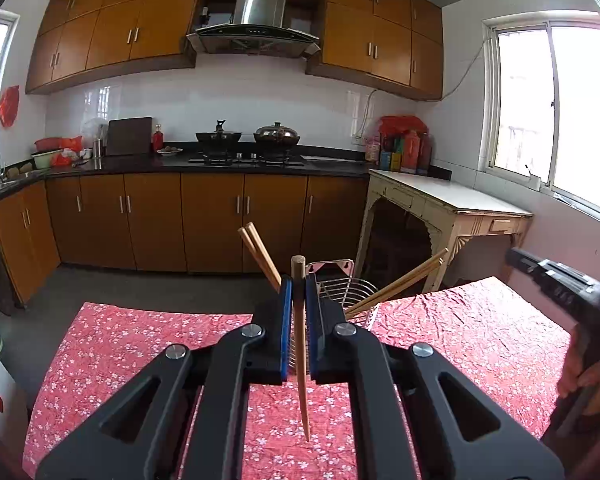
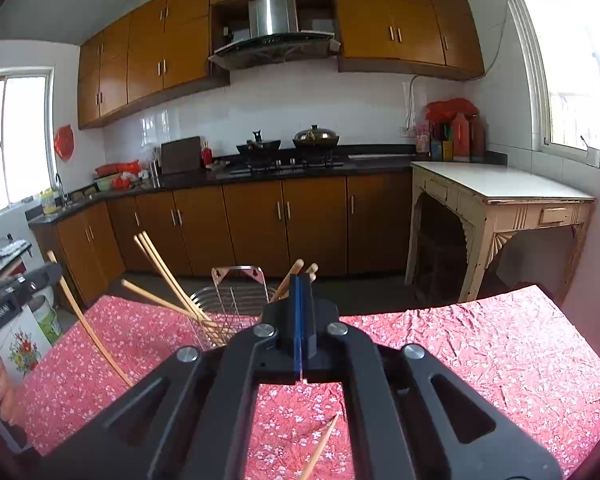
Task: Organize utensils
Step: 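Open the right tool above the wire holder to drop its chopstick, then lower the right tool onto the last loose chopstick and close it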
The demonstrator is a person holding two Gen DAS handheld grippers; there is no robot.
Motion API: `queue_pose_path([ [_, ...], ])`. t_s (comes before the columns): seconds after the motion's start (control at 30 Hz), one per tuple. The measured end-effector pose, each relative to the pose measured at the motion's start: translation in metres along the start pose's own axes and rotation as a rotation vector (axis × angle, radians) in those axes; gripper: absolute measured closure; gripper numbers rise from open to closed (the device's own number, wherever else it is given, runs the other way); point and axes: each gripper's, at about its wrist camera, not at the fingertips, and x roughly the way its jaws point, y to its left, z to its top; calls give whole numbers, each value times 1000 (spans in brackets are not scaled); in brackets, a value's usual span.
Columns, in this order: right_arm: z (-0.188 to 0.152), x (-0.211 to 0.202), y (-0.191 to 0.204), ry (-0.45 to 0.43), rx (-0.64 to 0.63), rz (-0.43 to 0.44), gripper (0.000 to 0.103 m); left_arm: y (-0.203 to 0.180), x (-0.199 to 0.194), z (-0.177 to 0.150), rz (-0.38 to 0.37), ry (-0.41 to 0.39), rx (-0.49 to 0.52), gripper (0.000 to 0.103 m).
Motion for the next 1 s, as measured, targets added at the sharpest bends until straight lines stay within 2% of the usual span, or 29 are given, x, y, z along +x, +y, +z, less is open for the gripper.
queue_pose_path([
  [0.17,-38,23,-11,60,19,-33,102,4,0,-13,-7,22,-15,96],
  [0.3,-85,27,-31,186,64,-15,100,18,-3,-20,6,26,-35,96],
  [0.33,-96,26,-36,211,72,-15,98,22,-3,-20,11,27,-37,96],
  [0.37,-105,27,-39,239,71,-12,90,24,-3,-20,17,28,-39,96],
  [0.43,-126,29,-44,298,81,-8,82,30,-3,-21,30,25,-48,96],
  [0.5,-140,35,-44,345,93,11,80,34,-3,-21,35,27,-63,96],
  [0.67,-161,59,-35,439,114,56,71,37,-8,-22,44,25,-61,96],
  [0.8,-168,85,-20,506,117,76,70,36,-11,-21,41,24,-60,96],
  [1.0,-178,119,0,573,46,8,68,31,-13,-22,26,19,-53,96],
])
